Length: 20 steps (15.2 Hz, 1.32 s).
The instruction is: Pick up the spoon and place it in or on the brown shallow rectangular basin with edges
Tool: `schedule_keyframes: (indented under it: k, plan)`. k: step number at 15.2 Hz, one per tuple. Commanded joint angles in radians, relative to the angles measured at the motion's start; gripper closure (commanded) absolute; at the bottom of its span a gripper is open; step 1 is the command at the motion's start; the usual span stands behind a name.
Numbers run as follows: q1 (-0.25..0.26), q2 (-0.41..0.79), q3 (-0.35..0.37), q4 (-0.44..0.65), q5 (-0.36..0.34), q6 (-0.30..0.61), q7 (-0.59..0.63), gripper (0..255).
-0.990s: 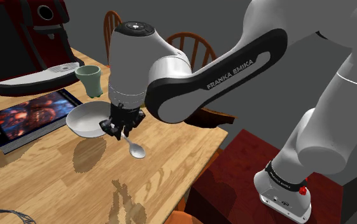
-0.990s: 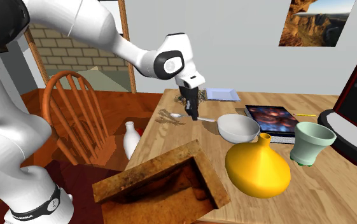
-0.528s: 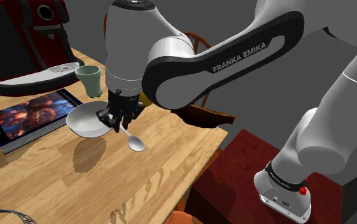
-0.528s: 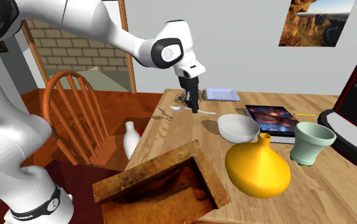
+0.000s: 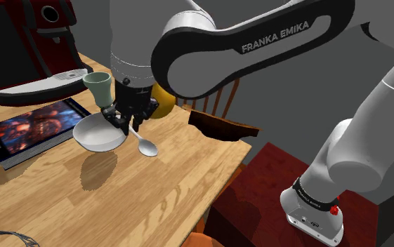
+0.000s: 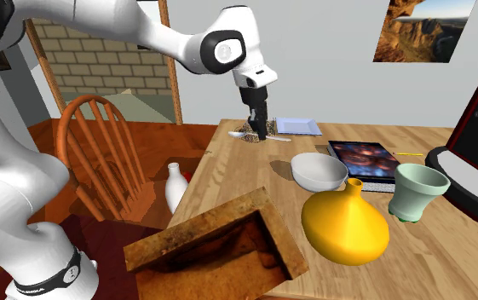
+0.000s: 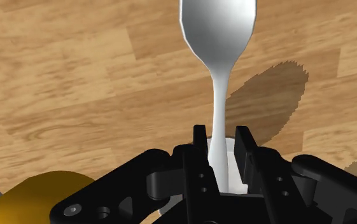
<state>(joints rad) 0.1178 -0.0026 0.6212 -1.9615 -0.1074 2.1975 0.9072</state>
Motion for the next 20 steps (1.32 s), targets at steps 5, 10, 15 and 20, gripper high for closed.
schedule_keyframes:
  k: [5,10,15,20]
  plan:
    - [-0.032,-0.149,-0.059,-0.120,0.123,0.003,-0.147,255]
    - [-0.041,-0.298,-0.159,-0.260,0.223,0.005,-0.310,255]
    - [-0.047,-0.419,-0.267,-0.372,0.272,-0.010,-0.456,255]
    - [-0.065,-0.516,-0.376,-0.456,0.284,-0.036,-0.589,255]
